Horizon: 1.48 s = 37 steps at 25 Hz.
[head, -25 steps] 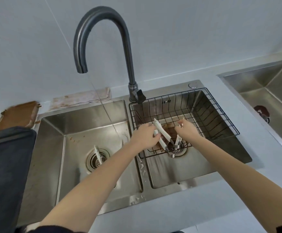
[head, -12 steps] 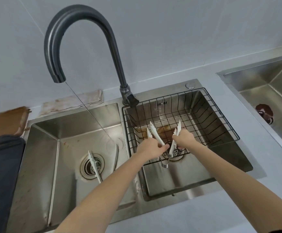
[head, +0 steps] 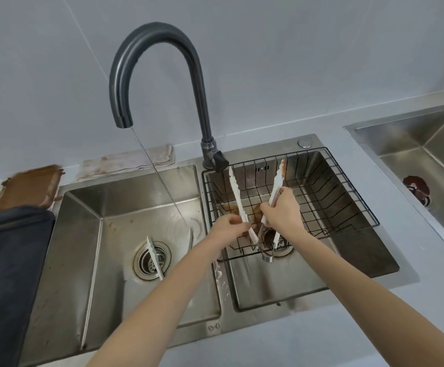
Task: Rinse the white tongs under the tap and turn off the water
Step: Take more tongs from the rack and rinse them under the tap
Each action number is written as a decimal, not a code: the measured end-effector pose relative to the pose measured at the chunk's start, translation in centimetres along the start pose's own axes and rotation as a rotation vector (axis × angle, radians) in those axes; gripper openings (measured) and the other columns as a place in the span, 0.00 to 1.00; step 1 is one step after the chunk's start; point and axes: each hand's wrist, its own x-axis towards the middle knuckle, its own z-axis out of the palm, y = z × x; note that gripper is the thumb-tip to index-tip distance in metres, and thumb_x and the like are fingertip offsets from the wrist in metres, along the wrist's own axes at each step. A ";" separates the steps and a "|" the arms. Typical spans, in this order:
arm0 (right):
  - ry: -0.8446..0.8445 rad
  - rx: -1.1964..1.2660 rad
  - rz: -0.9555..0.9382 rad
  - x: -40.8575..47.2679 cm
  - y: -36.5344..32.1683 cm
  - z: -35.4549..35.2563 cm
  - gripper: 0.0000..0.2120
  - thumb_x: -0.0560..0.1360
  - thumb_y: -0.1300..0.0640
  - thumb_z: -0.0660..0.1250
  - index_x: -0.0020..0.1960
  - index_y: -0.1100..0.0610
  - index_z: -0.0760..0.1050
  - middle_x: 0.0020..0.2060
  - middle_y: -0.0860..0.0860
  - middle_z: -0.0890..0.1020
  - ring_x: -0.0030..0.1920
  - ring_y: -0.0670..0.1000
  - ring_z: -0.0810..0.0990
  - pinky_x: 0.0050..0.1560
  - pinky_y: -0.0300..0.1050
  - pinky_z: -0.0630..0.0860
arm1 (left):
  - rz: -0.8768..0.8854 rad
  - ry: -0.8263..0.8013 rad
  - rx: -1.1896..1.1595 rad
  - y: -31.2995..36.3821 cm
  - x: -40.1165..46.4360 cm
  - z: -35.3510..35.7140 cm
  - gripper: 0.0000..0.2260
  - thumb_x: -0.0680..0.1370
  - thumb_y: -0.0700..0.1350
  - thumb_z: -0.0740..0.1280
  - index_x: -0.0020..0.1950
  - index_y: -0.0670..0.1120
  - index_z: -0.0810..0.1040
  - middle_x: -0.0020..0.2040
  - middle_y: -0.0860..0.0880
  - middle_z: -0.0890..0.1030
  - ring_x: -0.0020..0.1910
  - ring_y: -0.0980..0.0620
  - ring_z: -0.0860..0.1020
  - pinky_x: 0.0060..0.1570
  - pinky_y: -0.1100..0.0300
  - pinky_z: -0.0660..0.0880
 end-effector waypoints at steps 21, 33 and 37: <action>-0.104 0.196 -0.012 -6.6 -7.2 9.7 0.07 0.78 0.58 0.57 0.40 0.55 0.64 0.31 0.49 0.68 0.29 0.47 0.68 0.34 0.43 0.72 | -0.158 0.044 -0.960 -4.5 -1.0 -12.8 0.10 0.78 0.46 0.63 0.42 0.42 0.75 0.40 0.47 0.78 0.37 0.53 0.78 0.34 0.61 0.79; -0.165 0.555 0.248 -6.2 -7.3 10.1 0.11 0.77 0.64 0.54 0.36 0.57 0.63 0.28 0.51 0.68 0.28 0.48 0.67 0.21 0.34 0.65 | -0.263 -0.080 -1.313 -2.0 0.5 -12.8 0.09 0.75 0.47 0.68 0.42 0.43 0.71 0.34 0.47 0.69 0.22 0.56 0.71 0.20 0.70 0.72; -0.164 0.543 0.238 -6.7 -7.1 9.9 0.12 0.76 0.65 0.53 0.35 0.56 0.63 0.27 0.49 0.67 0.27 0.47 0.66 0.21 0.34 0.63 | -0.205 -0.119 -1.370 -1.2 0.2 -12.8 0.07 0.76 0.46 0.67 0.43 0.43 0.73 0.36 0.47 0.74 0.23 0.56 0.77 0.20 0.70 0.72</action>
